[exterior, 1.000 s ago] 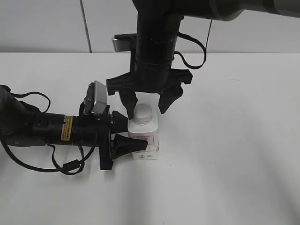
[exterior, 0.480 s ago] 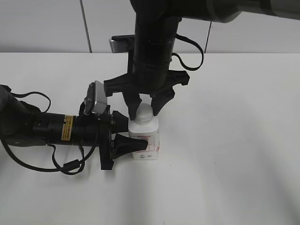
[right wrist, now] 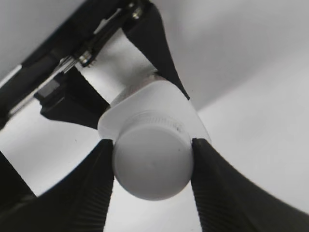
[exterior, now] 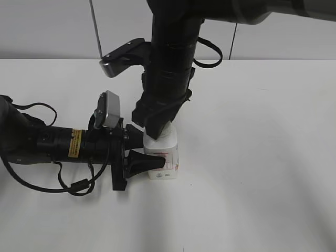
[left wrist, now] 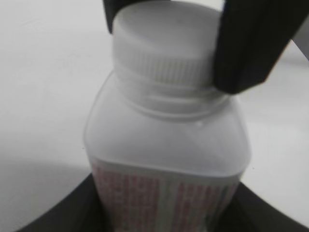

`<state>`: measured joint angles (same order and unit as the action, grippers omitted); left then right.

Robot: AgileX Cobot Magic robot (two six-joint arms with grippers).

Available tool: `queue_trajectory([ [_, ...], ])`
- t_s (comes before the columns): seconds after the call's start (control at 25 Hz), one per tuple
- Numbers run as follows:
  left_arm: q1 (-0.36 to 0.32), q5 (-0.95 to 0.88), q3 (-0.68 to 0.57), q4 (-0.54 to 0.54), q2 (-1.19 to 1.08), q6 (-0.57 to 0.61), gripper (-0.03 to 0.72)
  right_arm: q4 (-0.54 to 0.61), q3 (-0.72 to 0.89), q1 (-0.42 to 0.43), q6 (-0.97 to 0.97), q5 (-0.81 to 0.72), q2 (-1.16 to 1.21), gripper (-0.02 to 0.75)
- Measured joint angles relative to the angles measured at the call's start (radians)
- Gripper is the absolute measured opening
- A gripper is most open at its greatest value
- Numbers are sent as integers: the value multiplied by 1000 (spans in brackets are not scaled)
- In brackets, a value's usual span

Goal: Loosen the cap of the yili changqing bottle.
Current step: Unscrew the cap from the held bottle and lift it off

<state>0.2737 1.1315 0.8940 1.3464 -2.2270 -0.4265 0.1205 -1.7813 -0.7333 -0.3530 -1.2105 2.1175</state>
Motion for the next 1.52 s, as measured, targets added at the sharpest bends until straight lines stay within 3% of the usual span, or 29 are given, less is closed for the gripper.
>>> queue_trajectory([
  [0.24,0,0,0,2,0,1,354,-1,-2,0,-473,0,0,389],
  [0.44,0,-1,0,2,0,1,354,-4,-3,0,-646,0,0,389],
  [0.76,0,-1,0,2,0,1,353,-5,-3,0,-669,0,0,395],
  [1.04,0,-1,0,2,0,0,352,-15,-2,0,-671,-2,0,524],
  [1.16,0,-1,0,2,0,0,352,-15,-2,0,-662,-3,0,545],
  [1.52,0,-1,0,2,0,0,351,-15,-89,0,-428,-6,0,553],
])
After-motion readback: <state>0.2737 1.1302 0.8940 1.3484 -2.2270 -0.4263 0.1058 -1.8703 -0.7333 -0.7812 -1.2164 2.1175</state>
